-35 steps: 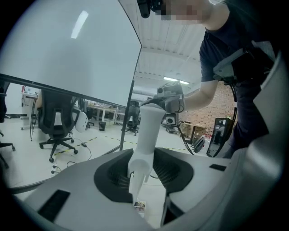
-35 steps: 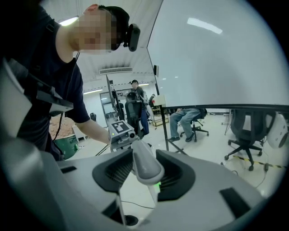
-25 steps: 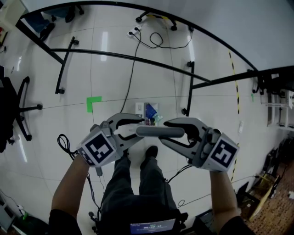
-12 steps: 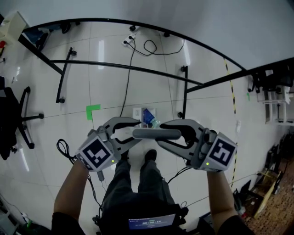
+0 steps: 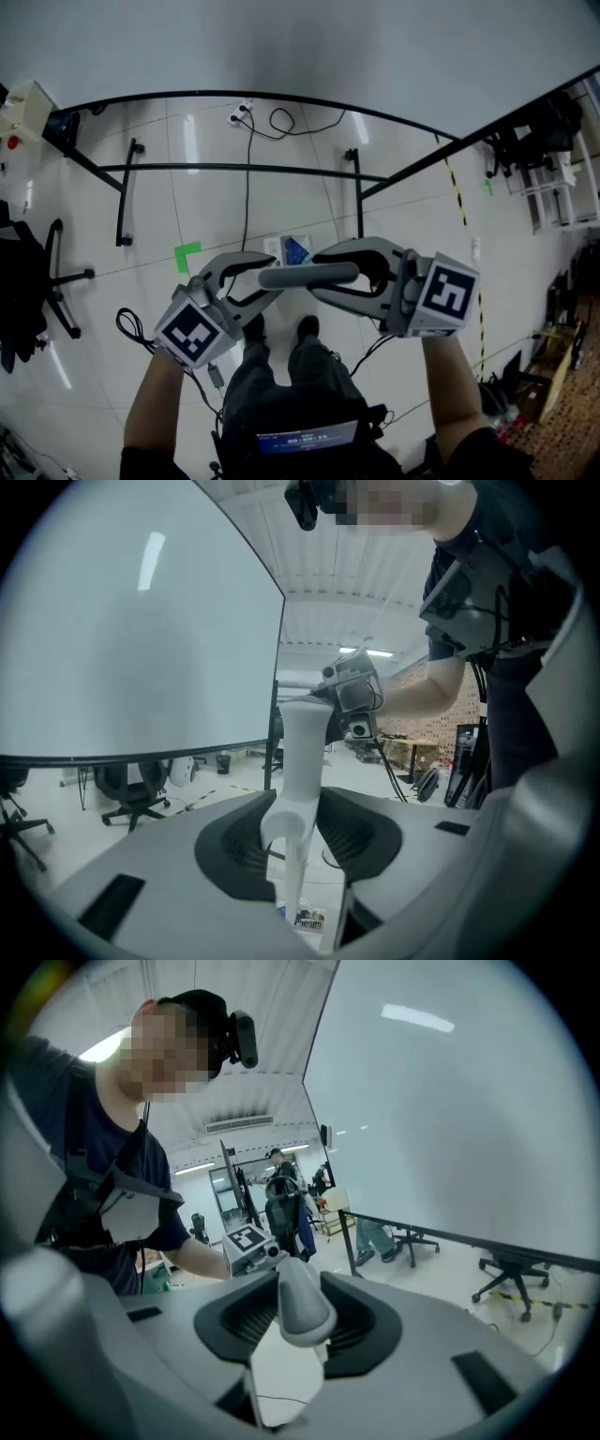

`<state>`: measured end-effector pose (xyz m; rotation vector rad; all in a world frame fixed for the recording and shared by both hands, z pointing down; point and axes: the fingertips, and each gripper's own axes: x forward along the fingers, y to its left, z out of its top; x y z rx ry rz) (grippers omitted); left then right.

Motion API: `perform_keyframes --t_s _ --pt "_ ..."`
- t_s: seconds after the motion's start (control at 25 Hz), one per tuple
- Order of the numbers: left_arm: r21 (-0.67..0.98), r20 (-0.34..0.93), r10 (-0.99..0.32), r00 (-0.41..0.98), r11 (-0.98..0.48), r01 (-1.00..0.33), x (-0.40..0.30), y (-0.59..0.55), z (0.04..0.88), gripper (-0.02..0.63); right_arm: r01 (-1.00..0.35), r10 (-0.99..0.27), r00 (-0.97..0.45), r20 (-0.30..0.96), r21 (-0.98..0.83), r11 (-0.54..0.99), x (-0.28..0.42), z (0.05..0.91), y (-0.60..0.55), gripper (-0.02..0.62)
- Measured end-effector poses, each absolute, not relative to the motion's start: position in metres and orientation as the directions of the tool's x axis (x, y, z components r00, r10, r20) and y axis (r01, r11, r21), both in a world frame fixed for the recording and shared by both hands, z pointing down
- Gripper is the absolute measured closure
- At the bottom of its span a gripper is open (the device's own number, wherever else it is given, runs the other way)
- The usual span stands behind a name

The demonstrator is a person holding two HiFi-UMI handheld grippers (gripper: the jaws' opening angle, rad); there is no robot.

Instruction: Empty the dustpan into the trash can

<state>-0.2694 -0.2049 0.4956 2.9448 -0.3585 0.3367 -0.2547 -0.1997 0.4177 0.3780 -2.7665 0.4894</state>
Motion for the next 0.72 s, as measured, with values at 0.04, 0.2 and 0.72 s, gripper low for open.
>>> perform_keyframes --t_s 0.04,0.2,0.72 --pt "0.120 0.232 -0.227 0.946 -0.958 -0.260 -0.269 -0.205 0.487 0.479 -0.304 -0.206 -0.923 0.325 -0.288 0.908 -0.255 0.408 -0.199 0.443" --pt "0.083 0.190 -0.247 0.950 -0.960 -0.266 -0.267 -0.207 0.446 0.479 -0.318 -0.240 -0.925 0.294 -0.254 0.914 -0.252 0.370 -0.199 0.443" --pt "-0.043 0.163 -0.235 0.958 -0.972 -0.231 -0.254 -0.204 0.367 0.476 -0.348 -0.310 -0.926 0.217 -0.163 0.923 -0.238 0.289 -0.191 0.443"
